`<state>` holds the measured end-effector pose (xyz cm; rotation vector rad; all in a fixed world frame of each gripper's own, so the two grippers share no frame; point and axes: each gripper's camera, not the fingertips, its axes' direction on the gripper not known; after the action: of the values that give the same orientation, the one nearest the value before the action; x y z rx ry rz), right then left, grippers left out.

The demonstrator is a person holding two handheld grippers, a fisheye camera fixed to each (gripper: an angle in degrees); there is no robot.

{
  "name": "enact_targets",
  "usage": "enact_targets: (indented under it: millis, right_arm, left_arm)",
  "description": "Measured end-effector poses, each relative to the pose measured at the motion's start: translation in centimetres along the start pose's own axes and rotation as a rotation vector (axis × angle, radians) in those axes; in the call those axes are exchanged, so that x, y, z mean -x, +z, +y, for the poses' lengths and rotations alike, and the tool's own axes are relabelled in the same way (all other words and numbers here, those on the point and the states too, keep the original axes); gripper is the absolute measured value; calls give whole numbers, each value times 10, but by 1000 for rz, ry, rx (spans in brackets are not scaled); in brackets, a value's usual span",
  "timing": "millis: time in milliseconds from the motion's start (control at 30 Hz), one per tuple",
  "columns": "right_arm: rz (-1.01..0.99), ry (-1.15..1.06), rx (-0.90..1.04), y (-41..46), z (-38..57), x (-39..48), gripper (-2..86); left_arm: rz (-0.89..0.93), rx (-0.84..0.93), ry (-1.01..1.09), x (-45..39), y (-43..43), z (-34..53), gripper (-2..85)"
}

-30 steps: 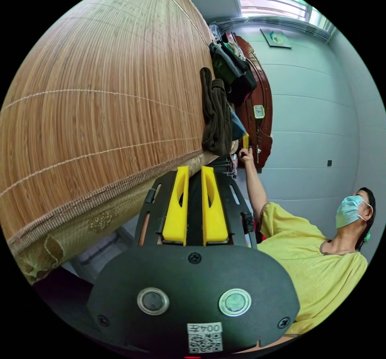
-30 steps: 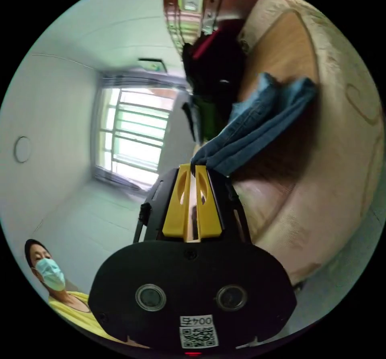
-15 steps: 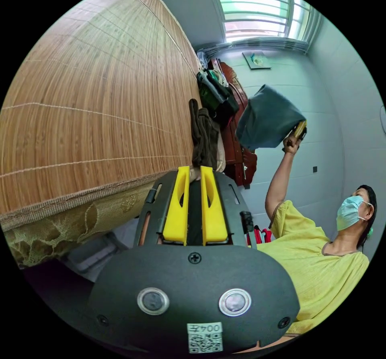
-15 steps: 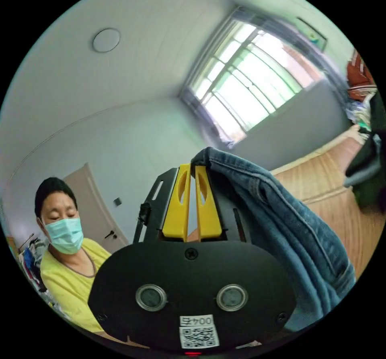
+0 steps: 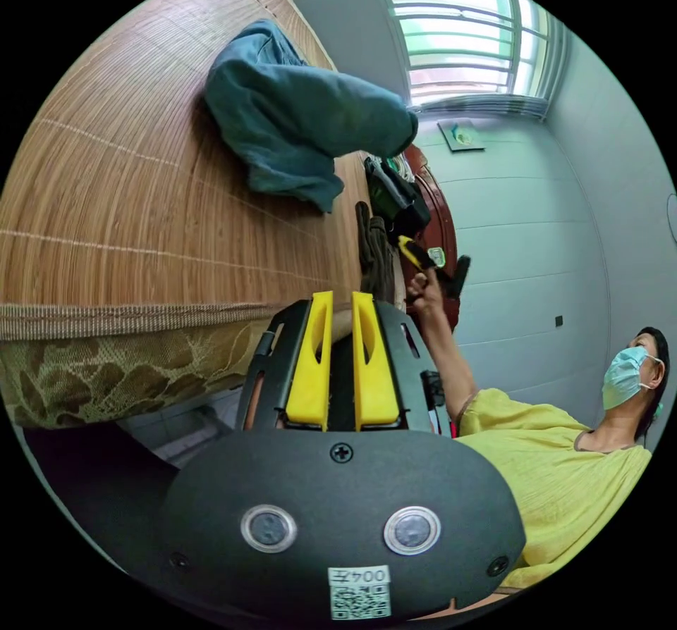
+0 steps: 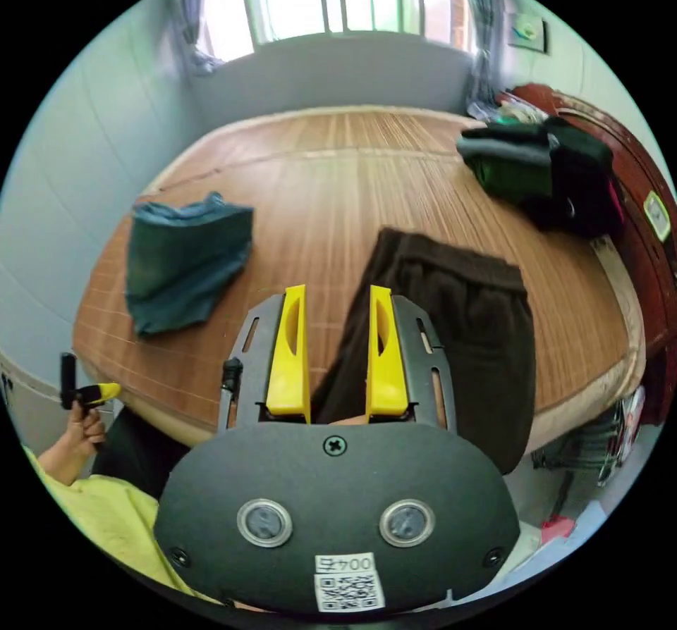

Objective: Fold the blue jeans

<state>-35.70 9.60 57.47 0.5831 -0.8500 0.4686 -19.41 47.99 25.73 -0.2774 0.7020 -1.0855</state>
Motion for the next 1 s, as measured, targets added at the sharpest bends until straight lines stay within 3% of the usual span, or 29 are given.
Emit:
enact_targets:
  millis: [267,367,467,633,800,867,1000]
  right_arm:
    - [315,-154,64,101,20,50,123]
    - [300,-119,69,109,16,23,98]
    - [416,-205,89,124,12,-1,96]
    - [414,-173,85,133,3,-110,94]
    - [582,-147,117,141,-11,-246,98]
    - [544,24,193,122,-25,-299,90]
    - [164,87,-24,56,-15,-289,105]
  left_arm:
    - [-33,40,-34,-9,15,-4,21]
    - [-55,57,-37,-18,24,-9,22]
    - [-83,85,-26,-31,35,-13,24]
    - [-107,117,-38,-49,51,-7,31]
    - [-174,104,-14,-73,50,6,54]
    - [-231,92,31,-90,46,9,66]
    - [-411,60,148,-131,43,11,94]
